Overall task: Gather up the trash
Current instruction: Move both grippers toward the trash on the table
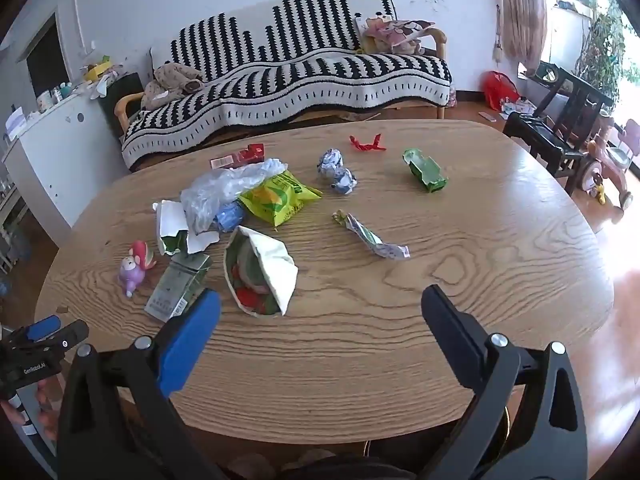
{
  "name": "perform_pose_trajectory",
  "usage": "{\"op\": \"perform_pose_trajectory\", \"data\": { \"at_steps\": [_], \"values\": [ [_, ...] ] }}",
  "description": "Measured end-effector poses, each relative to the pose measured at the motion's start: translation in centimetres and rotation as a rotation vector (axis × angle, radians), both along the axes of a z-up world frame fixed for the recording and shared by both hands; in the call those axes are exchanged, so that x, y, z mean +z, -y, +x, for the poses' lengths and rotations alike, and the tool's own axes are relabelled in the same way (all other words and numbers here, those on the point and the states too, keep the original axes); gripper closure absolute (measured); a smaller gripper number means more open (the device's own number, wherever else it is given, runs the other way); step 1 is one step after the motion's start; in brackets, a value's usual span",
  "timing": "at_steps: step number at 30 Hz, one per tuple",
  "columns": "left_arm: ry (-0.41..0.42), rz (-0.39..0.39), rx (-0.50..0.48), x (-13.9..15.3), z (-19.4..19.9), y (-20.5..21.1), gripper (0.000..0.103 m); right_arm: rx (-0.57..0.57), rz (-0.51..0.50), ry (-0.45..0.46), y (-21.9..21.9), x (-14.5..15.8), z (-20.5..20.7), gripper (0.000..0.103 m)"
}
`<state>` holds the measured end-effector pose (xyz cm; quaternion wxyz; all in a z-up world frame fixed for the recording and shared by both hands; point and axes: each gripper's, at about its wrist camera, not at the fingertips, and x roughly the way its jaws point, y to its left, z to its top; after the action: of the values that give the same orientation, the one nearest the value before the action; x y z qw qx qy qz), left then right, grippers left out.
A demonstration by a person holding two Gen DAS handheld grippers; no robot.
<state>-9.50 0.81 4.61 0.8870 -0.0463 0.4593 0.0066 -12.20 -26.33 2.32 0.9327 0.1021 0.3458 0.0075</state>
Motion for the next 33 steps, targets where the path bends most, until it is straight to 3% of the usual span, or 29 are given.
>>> {"op": "perform_pose_trajectory", "data": {
  "at_steps": [20,33],
  "values": [
    [-0.018,-0.010,-0.008,-0.8,-0.3,0.3,0.005,-0.038,-0.015,-0.002,0.2,-0.9,-0.6,0.006],
    [-0.047,-0.013,-0.016,-2.0,0.4,0.7,0.005,-0.032,-0.046,-0.053,-0.1,-2.0,0.2,0.006]
  ]
}}
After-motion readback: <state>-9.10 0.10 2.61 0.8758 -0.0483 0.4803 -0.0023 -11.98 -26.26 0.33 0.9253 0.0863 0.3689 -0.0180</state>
